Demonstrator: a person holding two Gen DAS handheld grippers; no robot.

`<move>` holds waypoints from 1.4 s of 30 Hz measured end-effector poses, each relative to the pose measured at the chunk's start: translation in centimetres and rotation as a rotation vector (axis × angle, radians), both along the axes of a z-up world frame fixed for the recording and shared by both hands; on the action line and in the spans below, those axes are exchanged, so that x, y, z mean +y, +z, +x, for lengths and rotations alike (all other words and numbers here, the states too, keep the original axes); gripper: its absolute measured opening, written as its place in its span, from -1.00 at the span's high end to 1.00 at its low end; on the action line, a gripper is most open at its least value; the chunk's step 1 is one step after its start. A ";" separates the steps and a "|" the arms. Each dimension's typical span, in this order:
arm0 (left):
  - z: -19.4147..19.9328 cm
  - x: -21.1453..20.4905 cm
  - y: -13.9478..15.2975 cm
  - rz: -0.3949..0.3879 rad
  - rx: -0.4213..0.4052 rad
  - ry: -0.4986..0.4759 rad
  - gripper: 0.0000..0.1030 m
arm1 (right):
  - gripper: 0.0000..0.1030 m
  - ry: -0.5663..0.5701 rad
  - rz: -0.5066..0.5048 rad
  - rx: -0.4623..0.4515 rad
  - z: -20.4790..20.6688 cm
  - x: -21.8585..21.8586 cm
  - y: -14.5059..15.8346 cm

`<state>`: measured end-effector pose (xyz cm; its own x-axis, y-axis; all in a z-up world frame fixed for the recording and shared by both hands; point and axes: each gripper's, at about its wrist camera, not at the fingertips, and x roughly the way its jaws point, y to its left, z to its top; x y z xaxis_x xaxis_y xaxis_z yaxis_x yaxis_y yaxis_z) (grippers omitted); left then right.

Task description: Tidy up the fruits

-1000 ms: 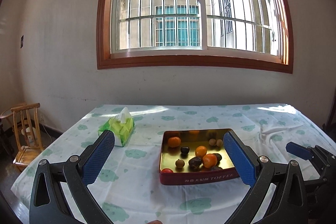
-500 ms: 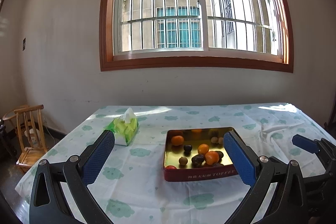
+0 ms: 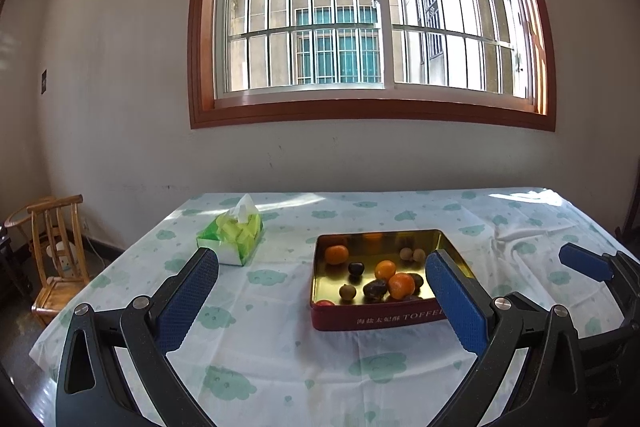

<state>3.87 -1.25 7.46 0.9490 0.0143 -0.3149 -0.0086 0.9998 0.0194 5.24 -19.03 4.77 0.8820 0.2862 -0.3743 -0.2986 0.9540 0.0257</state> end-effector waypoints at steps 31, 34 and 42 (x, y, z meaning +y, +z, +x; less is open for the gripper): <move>-0.4 0.9 -1.0 -0.017 0.024 0.007 -0.99 | -0.94 0.007 -0.019 0.003 -0.7 0.8 -0.3; -0.2 0.7 -1.3 -0.012 0.033 0.002 -1.00 | -0.94 0.008 -0.018 0.010 -0.5 0.7 -0.6; 2.4 0.8 -2.4 -0.015 0.080 -0.036 -1.00 | -0.95 -0.008 -0.003 0.086 2.3 -1.0 -2.7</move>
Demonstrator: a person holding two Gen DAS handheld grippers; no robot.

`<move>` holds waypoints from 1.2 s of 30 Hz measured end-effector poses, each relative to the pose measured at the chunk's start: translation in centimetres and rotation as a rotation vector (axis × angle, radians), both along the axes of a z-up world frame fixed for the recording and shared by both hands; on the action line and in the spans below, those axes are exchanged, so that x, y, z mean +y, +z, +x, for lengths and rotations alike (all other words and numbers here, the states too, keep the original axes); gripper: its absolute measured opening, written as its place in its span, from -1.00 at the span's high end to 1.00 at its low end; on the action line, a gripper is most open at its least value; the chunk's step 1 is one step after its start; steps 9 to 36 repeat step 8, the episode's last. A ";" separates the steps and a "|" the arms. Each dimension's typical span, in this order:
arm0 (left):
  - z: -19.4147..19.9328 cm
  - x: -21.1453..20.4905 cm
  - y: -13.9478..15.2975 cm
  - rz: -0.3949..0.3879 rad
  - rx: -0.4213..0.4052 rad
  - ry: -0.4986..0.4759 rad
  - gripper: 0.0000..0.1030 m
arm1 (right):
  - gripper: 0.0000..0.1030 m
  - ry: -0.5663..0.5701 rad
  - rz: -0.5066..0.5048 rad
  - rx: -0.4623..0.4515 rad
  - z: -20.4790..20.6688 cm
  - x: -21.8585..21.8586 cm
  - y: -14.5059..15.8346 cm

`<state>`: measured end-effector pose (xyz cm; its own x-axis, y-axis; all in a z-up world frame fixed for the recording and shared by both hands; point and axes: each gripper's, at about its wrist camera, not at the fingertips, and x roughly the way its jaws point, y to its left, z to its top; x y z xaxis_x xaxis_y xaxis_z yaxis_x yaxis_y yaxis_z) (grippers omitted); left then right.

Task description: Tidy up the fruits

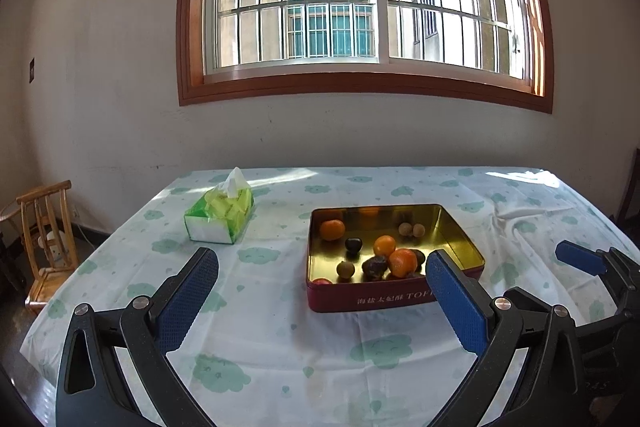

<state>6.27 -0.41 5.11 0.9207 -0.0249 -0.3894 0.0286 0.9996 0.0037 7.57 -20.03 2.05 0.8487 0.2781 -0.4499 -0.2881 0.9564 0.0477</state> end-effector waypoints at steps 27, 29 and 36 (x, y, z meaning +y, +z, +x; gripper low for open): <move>4.1 0.9 -0.7 0.008 0.032 0.074 -1.00 | -0.95 -0.146 -0.100 0.165 7.4 -7.7 -4.7; 4.1 0.9 -0.7 0.008 0.032 0.074 -1.00 | -0.95 -0.146 -0.100 0.165 7.4 -7.7 -4.7; 4.1 0.9 -0.7 0.008 0.032 0.074 -1.00 | -0.95 -0.146 -0.100 0.165 7.4 -7.7 -4.7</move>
